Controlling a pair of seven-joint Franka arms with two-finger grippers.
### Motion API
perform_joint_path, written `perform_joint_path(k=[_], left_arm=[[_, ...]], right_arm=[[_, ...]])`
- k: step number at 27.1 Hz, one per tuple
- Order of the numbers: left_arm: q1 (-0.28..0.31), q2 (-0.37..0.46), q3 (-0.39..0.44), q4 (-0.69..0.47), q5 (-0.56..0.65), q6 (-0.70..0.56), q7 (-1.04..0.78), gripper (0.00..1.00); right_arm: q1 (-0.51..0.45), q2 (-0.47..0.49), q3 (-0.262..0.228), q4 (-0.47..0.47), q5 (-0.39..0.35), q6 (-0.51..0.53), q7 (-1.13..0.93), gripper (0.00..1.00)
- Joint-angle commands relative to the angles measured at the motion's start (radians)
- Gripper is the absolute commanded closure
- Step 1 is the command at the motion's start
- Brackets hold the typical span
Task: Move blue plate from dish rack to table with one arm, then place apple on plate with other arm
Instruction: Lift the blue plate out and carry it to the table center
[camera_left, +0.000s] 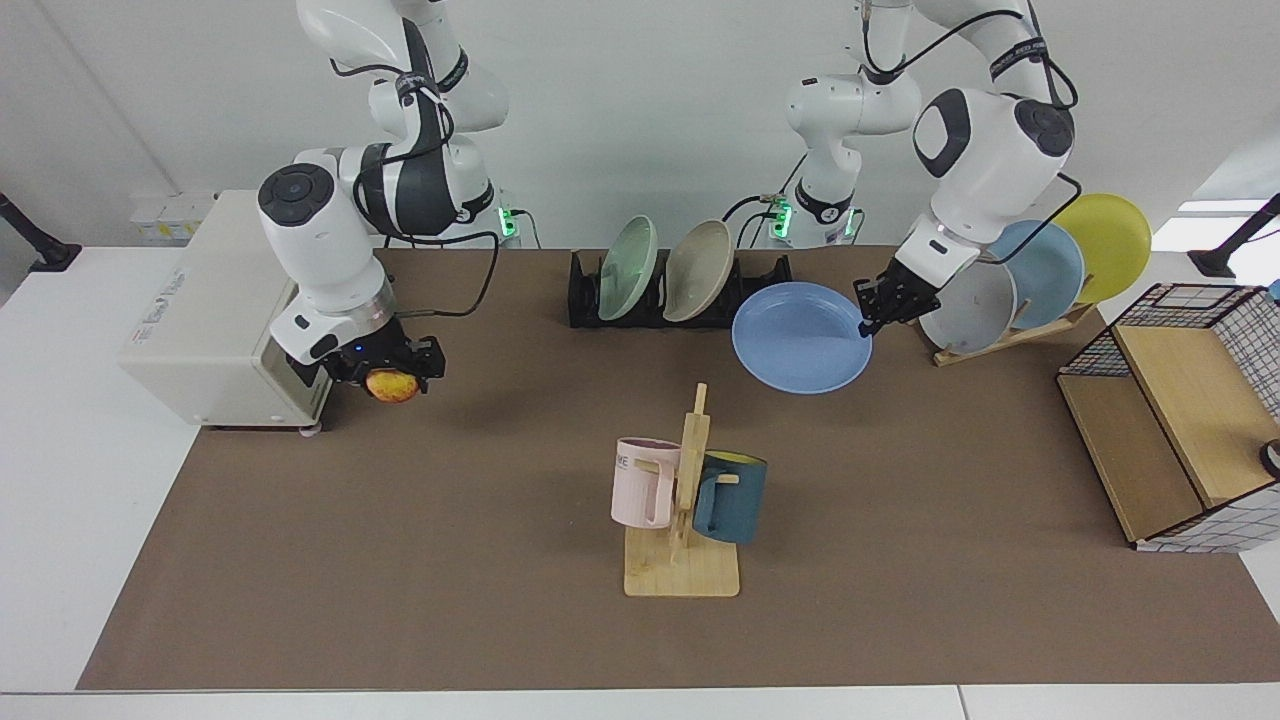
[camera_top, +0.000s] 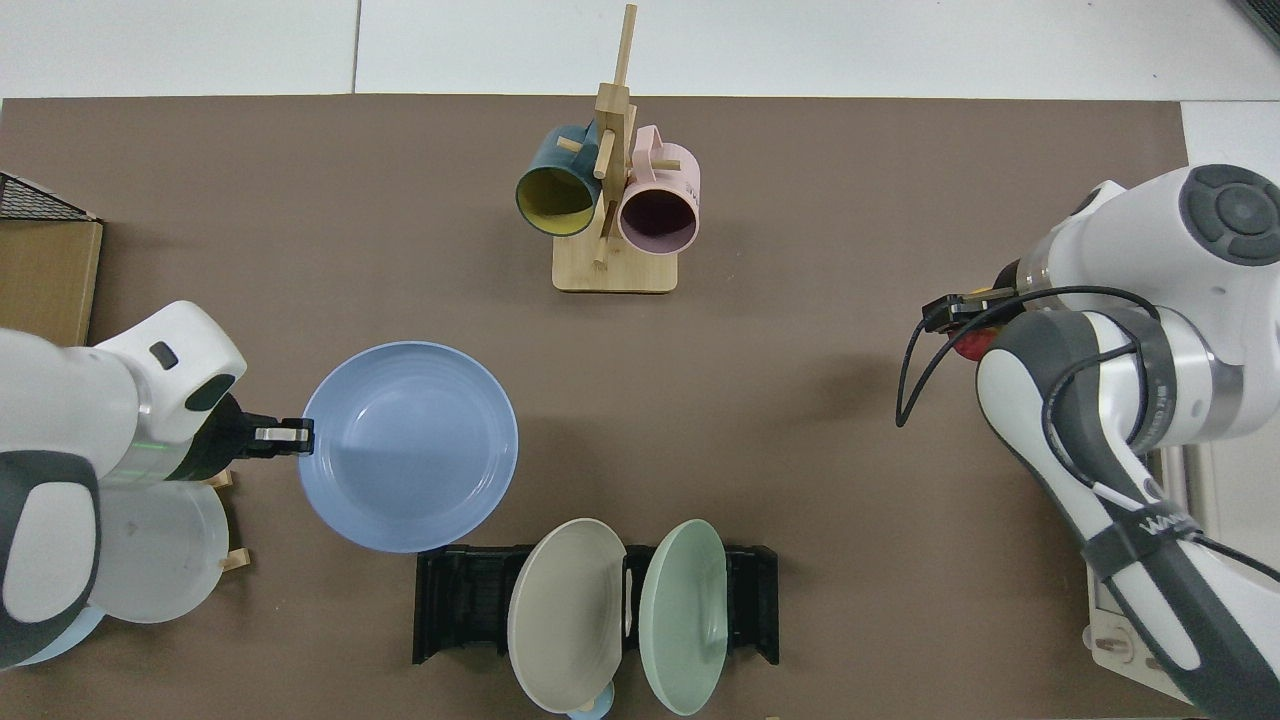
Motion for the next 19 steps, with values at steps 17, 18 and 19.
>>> perform_joint_path(k=[17, 18, 19], left_arm=[[-0.029, 0.255, -0.194, 0.005, -0.134, 0.350, -0.132, 1.00], [-0.027, 0.257, -0.202, 0.003, -0.134, 0.352, -0.137, 1.00], [-0.027, 0.258, -0.205, 0.003, -0.134, 0.352, -0.138, 1.00]], right_arm=[[-0.012, -0.058, 0.008, 0.015, -0.008, -0.063, -0.020, 0.94], [-0.012, -0.058, 0.009, 0.015, -0.008, -0.063, -0.020, 0.94], [-0.012, -0.058, 0.009, 0.015, -0.008, -0.063, -0.019, 0.94]])
